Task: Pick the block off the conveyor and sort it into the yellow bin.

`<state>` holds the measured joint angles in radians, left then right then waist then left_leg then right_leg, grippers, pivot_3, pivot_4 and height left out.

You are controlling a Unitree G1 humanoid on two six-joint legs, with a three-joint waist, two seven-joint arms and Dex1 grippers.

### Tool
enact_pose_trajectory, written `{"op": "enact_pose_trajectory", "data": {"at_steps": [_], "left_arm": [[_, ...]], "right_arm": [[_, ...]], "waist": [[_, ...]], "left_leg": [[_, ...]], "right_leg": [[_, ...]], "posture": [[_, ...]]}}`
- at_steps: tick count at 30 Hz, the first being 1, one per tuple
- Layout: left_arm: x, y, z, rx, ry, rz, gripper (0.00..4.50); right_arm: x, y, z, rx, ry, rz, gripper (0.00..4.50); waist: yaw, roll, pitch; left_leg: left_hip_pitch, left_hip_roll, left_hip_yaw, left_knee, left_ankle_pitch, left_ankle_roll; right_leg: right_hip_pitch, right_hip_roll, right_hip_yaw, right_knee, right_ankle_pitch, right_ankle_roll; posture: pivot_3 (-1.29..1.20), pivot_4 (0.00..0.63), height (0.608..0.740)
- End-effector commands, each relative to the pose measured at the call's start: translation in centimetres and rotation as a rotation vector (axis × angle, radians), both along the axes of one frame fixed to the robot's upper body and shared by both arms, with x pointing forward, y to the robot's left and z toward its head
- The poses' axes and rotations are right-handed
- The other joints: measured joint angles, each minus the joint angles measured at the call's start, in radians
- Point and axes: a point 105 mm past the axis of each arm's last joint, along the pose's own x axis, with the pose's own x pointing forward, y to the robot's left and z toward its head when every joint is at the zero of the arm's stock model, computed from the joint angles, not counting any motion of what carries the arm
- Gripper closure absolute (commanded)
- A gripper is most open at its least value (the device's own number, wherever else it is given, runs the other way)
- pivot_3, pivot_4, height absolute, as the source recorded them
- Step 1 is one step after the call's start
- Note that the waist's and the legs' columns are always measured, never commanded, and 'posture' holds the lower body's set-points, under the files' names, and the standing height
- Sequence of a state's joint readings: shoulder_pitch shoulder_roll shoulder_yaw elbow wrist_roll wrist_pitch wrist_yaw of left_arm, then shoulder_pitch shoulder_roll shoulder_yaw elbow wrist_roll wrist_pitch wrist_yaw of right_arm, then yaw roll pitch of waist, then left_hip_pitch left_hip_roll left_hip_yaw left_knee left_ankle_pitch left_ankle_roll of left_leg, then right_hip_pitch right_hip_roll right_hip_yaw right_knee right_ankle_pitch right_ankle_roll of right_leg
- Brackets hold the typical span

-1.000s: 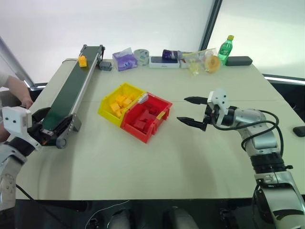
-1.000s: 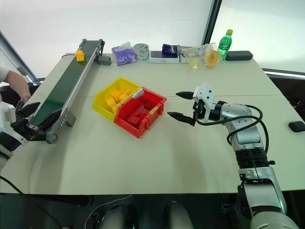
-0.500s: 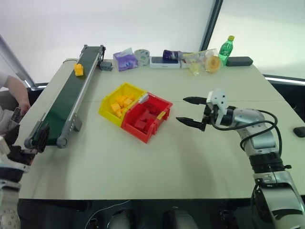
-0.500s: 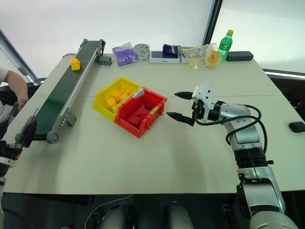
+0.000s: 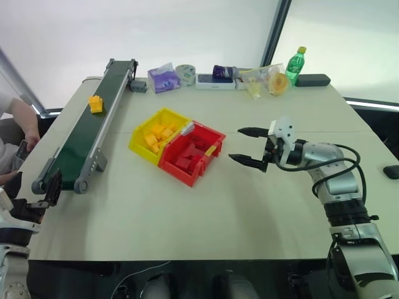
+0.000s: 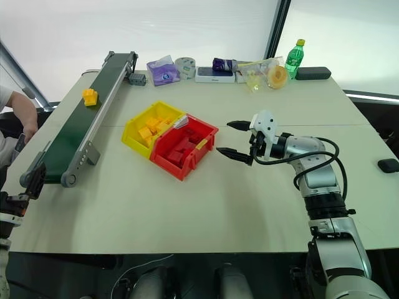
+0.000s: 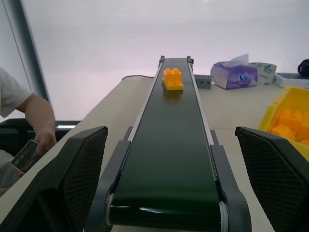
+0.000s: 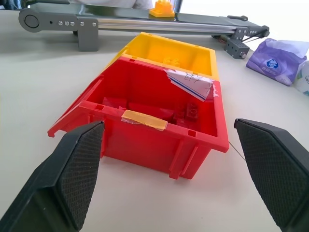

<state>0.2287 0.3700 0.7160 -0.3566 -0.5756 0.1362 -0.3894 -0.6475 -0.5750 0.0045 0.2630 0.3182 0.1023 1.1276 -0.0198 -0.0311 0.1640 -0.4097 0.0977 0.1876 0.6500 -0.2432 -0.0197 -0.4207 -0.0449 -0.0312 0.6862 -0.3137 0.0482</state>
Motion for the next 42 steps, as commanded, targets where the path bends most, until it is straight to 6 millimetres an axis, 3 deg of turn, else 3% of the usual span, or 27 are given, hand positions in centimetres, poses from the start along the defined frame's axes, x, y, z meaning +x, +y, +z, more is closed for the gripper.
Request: {"op": "enact_pose_trajectory", "data": {"at_steps": [1, 9, 16, 21, 27, 30, 33, 37, 38, 42], "left_arm": [[0.4, -0.2, 1.2, 0.037, -0.026, -0.006, 0.03], [3.6, -1.0, 1.4, 0.06, 0.116, -0.047, 0.03], [8.1, 0.9, 2.6, 0.022, 0.269, 0.02, 0.03], [11.2, 1.1, 3.2, 0.01, 0.308, 0.0, 0.03], [12.4, 1.7, 1.9, 0.037, 0.379, 0.013, 0.03], [12.8, 0.5, 1.8, 0.011, 0.373, -0.068, 0.03], [12.9, 0.6, 1.7, 0.007, 0.388, -0.058, 0.81], [12.6, 1.1, 2.2, 0.021, 0.362, -0.036, 2.89], [12.5, 1.1, 2.5, 0.013, 0.351, -0.039, 3.22], [12.8, -0.9, 4.6, 0.021, 0.246, -0.129, 3.16]], "right_arm": [[-0.1, -0.3, 1.4, 0.003, -0.051, 0.001, 0.0], [-0.2, 0.1, 1.3, 0.01, -0.05, 0.007, 0.0], [-0.2, 0.5, 1.2, 0.013, -0.046, 0.014, 0.0], [-0.3, 0.8, 1.3, 0.016, -0.045, 0.017, 0.0], [-0.7, 0.6, 1.4, 0.014, -0.046, 0.007, 0.0], [-0.8, 0.6, 1.5, 0.014, -0.043, 0.003, 0.0], [-0.9, 0.7, 1.5, 0.014, -0.042, 0.0, 0.0], [-0.8, 0.7, 1.6, 0.016, -0.041, -0.004, 0.0], [-0.8, 0.7, 1.6, 0.016, -0.04, -0.005, 0.0], [-0.6, 0.6, 1.5, 0.018, -0.04, -0.008, 0.0]], "waist": [[0.0, 0.0, 0.0], [0.001, 0.0, 0.0], [0.002, 0.0, 0.0], [0.002, 0.0, 0.0], [-0.002, 0.0, 0.0], [0.0, 0.0, 0.0], [0.003, 0.0, 0.0], [0.003, 0.0, 0.0], [0.003, 0.0, 0.0], [0.002, 0.0, 0.0]], "left_leg": [[0.0, 0.0, 0.0, 0.0, 0.0, 0.0], [0.0, 0.0, 0.0, 0.0, 0.0, 0.0], [0.0, 0.0, 0.0, 0.0, 0.0, 0.0], [0.0, 0.0, 0.001, 0.0, 0.0, -0.001], [0.0, 0.0, 0.002, -0.001, 0.0, -0.001], [0.0, 0.0, 0.002, -0.001, 0.0, -0.001], [0.0, 0.0, 0.002, -0.001, 0.0, -0.001], [0.0, 0.0, 0.002, 0.0, 0.0, -0.001], [0.0, 0.0, 0.002, 0.0, 0.0, -0.001], [0.0, 0.0, 0.002, 0.0, 0.0, -0.001]], "right_leg": [[0.0, 0.0, 0.0, 0.0, 0.0, 0.0], [0.0, 0.0, 0.0, 0.0, 0.0, 0.0], [0.0, 0.0, 0.0, 0.0, 0.0, 0.0], [0.0, 0.001, 0.0, 0.0, 0.0, 0.0], [-0.002, 0.001, 0.0, 0.0, 0.0, 0.0], [-0.002, 0.001, 0.0, 0.0, 0.0, 0.0], [-0.002, 0.0, 0.0, 0.0, 0.0, 0.0], [-0.002, 0.0, 0.0, 0.0, 0.0, 0.0], [-0.002, 0.0, 0.0, 0.0, 0.0, 0.0], [-0.002, 0.0, 0.0, 0.001, 0.0, 0.0]], "posture": [[0.0, 0.15, 0.74], [0.0, 0.15, 0.74], [0.0, 0.15, 0.74], [0.0, 0.15, 0.74], [0.0, 0.15, 0.74], [0.0, 0.15, 0.74], [0.0, 0.15, 0.74], [0.0, 0.15, 0.74], [0.0, 0.15, 0.74], [0.0, 0.15, 0.74]]}}
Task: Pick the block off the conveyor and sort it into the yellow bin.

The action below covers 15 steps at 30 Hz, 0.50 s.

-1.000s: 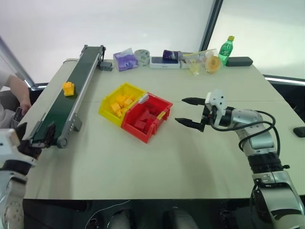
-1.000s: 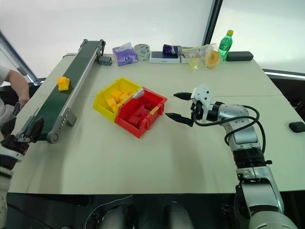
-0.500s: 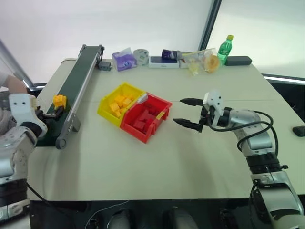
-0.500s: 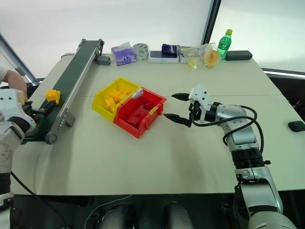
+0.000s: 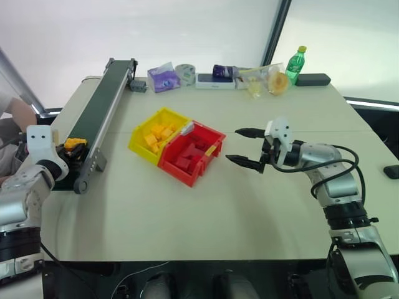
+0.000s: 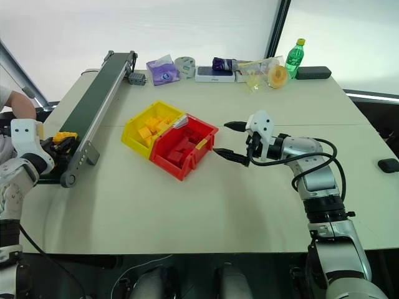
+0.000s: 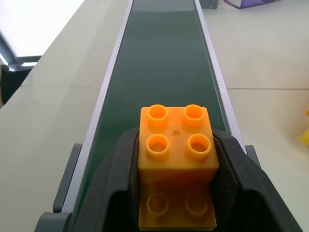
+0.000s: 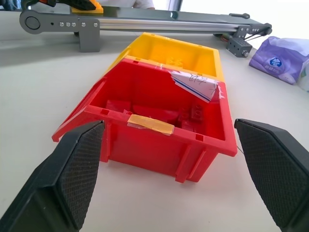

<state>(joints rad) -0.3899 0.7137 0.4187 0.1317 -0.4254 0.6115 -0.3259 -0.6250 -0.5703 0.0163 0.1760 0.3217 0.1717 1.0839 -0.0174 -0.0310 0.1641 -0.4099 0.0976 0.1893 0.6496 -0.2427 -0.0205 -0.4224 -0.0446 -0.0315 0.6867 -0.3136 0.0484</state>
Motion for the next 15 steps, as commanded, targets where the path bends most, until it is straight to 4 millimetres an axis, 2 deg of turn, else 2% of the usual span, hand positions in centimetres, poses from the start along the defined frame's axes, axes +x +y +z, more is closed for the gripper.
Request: {"op": "enact_pose_trajectory", "data": {"at_steps": [1, 5, 9, 11, 15], "left_arm": [[0.2, -2.5, 4.4, 0.026, -0.184, -0.102, 3.16], [1.4, -7.2, 5.6, -0.045, -0.235, -0.247, 3.16], [4.4, -12.3, 5.4, -0.067, -0.234, -0.324, 3.16], [6.0, -14.8, 5.0, -0.072, -0.219, -0.364, 3.16], [8.8, -17.8, 3.2, -0.031, -0.162, -0.396, 3.16]], "right_arm": [[-0.1, -0.2, 1.4, 0.018, -0.052, -0.001, 0.0], [0.0, -0.2, 1.5, 0.02, -0.055, -0.001, 0.0], [-0.1, 0.1, 1.6, 0.023, -0.06, -0.001, 0.0], [-0.1, 0.2, 1.7, 0.024, -0.063, 0.0, 0.0], [-0.3, 0.3, 2.0, 0.025, -0.071, -0.005, 0.0]], "waist": [[0.001, 0.0, 0.0], [0.009, 0.0, 0.0], [0.009, 0.0, 0.0], [0.006, 0.0, 0.0], [-0.002, 0.0, 0.0]], "left_leg": [[0.0, 0.0, 0.0, 0.0, 0.0, 0.0], [0.0, -0.001, 0.0, 0.001, 0.0, 0.0], [0.0, -0.004, -0.001, 0.002, 0.0, 0.0], [0.0, -0.004, -0.001, 0.003, 0.0, 0.0], [0.0, -0.004, -0.001, 0.002, 0.0, 0.0]], "right_leg": [[0.0, 0.0, 0.0, 0.0, 0.0, 0.0], [0.001, 0.0, 0.0, 0.0, 0.0, 0.0], [0.003, 0.001, -0.001, 0.0, 0.0, 0.0], [0.003, 0.001, -0.001, 0.0, 0.0, 0.0], [0.002, 0.003, -0.001, 0.0, 0.0, 0.0]], "posture": [[0.0, 0.15, 0.74], [0.0, 0.15, 0.74], [0.0, 0.15, 0.74], [0.0, 0.15, 0.74], [0.0, 0.15, 0.74]]}}
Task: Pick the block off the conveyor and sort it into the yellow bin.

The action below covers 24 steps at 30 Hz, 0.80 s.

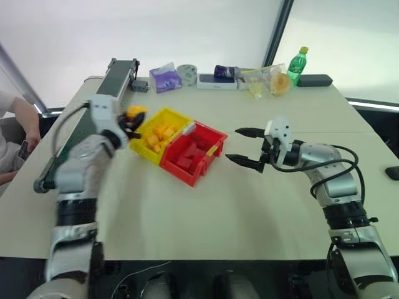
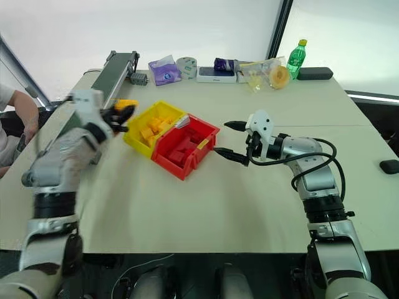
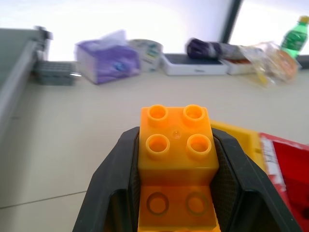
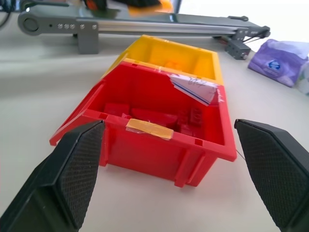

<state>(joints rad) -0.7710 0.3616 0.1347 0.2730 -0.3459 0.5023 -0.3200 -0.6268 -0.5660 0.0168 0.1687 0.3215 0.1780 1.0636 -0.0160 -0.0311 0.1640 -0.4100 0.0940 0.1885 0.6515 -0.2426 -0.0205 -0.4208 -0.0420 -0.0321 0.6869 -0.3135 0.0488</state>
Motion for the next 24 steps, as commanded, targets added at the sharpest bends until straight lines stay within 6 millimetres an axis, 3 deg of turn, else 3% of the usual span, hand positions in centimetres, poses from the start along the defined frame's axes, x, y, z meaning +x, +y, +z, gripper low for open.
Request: {"op": "enact_pose_trajectory", "data": {"at_steps": [1, 7, 8, 12, 13, 17, 24], "left_arm": [[1.5, -1.2, 0.0, 0.071, -0.025, -0.011, 3.16], [3.0, -2.3, -0.2, 0.076, -0.025, -0.048, 3.16], [3.2, -2.1, -0.2, 0.087, -0.026, -0.03, 2.09], [3.6, -2.0, 0.0, 0.107, -0.047, -0.007, 0.27], [3.3, -2.6, 0.4, 0.094, -0.069, -0.048, 0.06], [1.8, -2.8, 1.8, 0.1, -0.16, -0.126, 0.06], [-4.5, 4.7, 2.4, 0.141, -0.174, -0.058, 0.06]], "right_arm": [[-0.4, 0.1, 1.9, 0.017, -0.066, 0.005, 0.0], [-0.7, -0.5, 1.9, 0.013, -0.064, -0.015, 0.0], [-0.7, -0.6, 1.9, 0.013, -0.063, -0.018, 0.0], [-0.8, -0.8, 1.7, 0.013, -0.062, -0.026, 0.0], [-0.8, -0.8, 1.6, 0.014, -0.061, -0.026, 0.0], [-0.7, -0.7, 1.4, 0.015, -0.06, -0.025, 0.0], [-0.7, -0.6, 1.6, 0.014, -0.061, -0.018, 0.0]], "waist": [[-0.005, 0.0, 0.0], [-0.001, 0.0, 0.0], [0.0, 0.0, 0.0], [0.003, 0.0, 0.0], [0.002, 0.0, 0.0], [0.001, 0.0, 0.0], [-0.035, 0.0, 0.0]], "left_leg": [[0.0, 0.0, 0.0, 0.0, 0.0, 0.0], [0.0, 0.0, 0.001, -0.001, 0.0, 0.0], [0.0, 0.0, 0.001, -0.001, 0.0, 0.0], [0.0, 0.0, 0.001, -0.001, 0.0, 0.0], [0.0, 0.0, 0.001, -0.001, 0.0, 0.0], [-0.001, 0.0, 0.001, -0.001, 0.0, 0.0], [0.0, 0.004, 0.001, -0.003, 0.001, -0.002]], "right_leg": [[-0.001, 0.0, 0.0, 0.0, 0.0, 0.0], [-0.002, 0.0, 0.0, 0.0, 0.0, 0.0], [-0.002, 0.0, 0.0, 0.0, 0.0, 0.0], [-0.002, 0.0, 0.0, 0.0, 0.0, 0.0], [-0.002, 0.0, 0.0, 0.0, 0.0, 0.0], [-0.002, 0.0, 0.0, 0.0, 0.0, 0.0], [-0.003, 0.001, 0.002, 0.001, 0.0, 0.0]], "posture": [[0.0, 0.15, 0.74], [0.0, 0.15, 0.74], [0.0, 0.15, 0.74], [0.0, 0.15, 0.74], [0.0, 0.15, 0.74], [0.0, 0.15, 0.74], [0.0, 0.15, 0.74]]}}
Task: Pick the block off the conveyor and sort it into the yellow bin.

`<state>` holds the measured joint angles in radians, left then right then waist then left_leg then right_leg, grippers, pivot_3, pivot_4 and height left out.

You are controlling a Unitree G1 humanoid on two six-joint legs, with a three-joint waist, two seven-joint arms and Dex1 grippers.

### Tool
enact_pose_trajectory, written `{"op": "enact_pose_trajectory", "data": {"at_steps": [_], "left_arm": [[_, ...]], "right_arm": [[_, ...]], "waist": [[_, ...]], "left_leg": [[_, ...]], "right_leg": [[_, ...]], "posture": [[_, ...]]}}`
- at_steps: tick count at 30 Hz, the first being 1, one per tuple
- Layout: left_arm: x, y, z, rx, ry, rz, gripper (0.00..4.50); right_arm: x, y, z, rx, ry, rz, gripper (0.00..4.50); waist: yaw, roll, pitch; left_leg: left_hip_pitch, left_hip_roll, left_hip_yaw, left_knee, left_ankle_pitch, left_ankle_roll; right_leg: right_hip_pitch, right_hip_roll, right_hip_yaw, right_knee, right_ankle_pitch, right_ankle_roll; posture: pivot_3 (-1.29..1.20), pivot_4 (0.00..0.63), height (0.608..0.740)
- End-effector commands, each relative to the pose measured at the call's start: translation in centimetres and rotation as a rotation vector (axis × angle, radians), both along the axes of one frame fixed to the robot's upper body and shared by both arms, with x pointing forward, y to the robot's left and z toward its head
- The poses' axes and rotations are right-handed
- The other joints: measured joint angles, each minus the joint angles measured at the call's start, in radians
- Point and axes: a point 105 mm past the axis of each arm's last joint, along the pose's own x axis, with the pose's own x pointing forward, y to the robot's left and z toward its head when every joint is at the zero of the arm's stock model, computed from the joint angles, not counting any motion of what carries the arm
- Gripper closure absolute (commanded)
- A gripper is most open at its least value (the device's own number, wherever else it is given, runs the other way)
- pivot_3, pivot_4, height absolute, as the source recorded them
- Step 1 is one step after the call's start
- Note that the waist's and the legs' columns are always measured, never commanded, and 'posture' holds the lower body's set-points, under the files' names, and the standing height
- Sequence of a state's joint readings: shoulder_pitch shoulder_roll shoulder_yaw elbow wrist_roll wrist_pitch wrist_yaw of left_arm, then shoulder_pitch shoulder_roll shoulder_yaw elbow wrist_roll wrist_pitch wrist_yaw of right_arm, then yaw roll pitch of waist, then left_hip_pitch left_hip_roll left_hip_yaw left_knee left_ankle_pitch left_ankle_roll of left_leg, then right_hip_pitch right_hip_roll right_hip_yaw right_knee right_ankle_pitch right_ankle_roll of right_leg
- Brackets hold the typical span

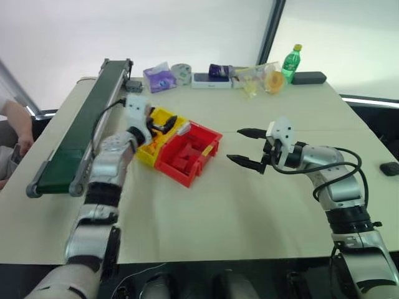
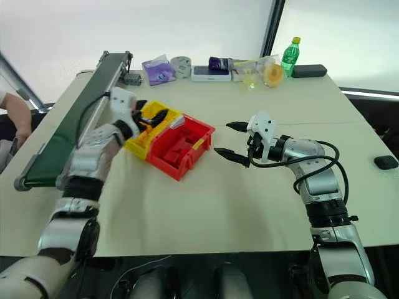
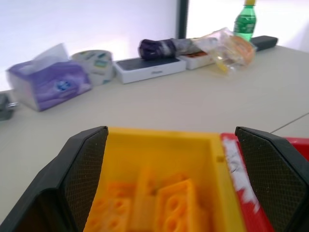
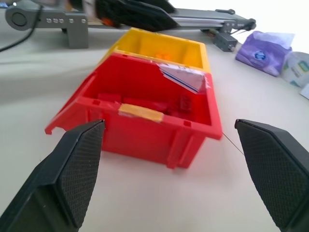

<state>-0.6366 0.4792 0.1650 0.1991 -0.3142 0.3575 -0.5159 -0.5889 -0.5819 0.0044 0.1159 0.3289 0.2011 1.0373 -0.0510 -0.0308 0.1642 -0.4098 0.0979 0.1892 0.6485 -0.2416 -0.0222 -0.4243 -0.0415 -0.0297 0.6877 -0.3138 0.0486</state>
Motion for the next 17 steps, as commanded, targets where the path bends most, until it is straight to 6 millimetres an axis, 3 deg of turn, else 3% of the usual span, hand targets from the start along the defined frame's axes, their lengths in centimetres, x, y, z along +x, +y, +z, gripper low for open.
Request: {"op": "enact_pose_trajectory", "data": {"at_steps": [1, 7, 12, 14, 17], "left_arm": [[-2.9, 2.4, 2.2, 0.021, -0.051, 0.017, 0.06], [-9.6, 6.8, 3.3, 0.037, -0.067, -0.004, 0.06], [-14.3, 12.9, 1.2, 0.034, 0.016, 0.163, 0.06], [-15.3, 14.0, -0.3, 0.027, 0.065, 0.208, 0.06], [-15.6, 13.9, -1.0, 0.077, 0.073, 0.211, 0.06]], "right_arm": [[-0.3, -0.1, 1.7, 0.01, -0.061, 0.011, 0.0], [-0.1, 0.0, 2.2, -0.004, -0.06, 0.027, 0.0], [0.4, -0.2, 2.2, -0.009, -0.056, 0.038, 0.0], [0.6, -0.3, 2.0, -0.009, -0.054, 0.04, 0.0], [0.8, -0.7, 1.6, -0.01, -0.052, 0.042, 0.0]], "waist": [[0.003, 0.0, 0.0], [0.013, 0.0, 0.0], [0.008, 0.0, 0.0], [0.01, 0.0, 0.0], [0.015, 0.0, 0.0]], "left_leg": [[0.0, 0.0, 0.0, 0.0, 0.0, 0.0], [0.0, -0.001, -0.001, 0.001, 0.0, 0.001], [0.0, 0.0, -0.001, 0.0, -0.001, 0.001], [0.0, 0.0, -0.001, 0.0, -0.001, 0.001], [0.0, -0.001, -0.001, 0.0, -0.001, 0.001]], "right_leg": [[0.0, 0.0, 0.0, 0.0, 0.0, 0.0], [0.002, -0.003, -0.001, 0.0, 0.0, 0.0], [0.002, -0.003, -0.001, 0.0, 0.0, 0.0], [0.002, -0.003, -0.001, -0.001, 0.0, 0.0], [0.002, -0.004, -0.001, -0.001, 0.0, 0.0]], "posture": [[0.0, 0.15, 0.74], [0.0, 0.15, 0.74], [0.0, 0.15, 0.74], [0.0, 0.15, 0.74], [0.0, 0.15, 0.74]]}}
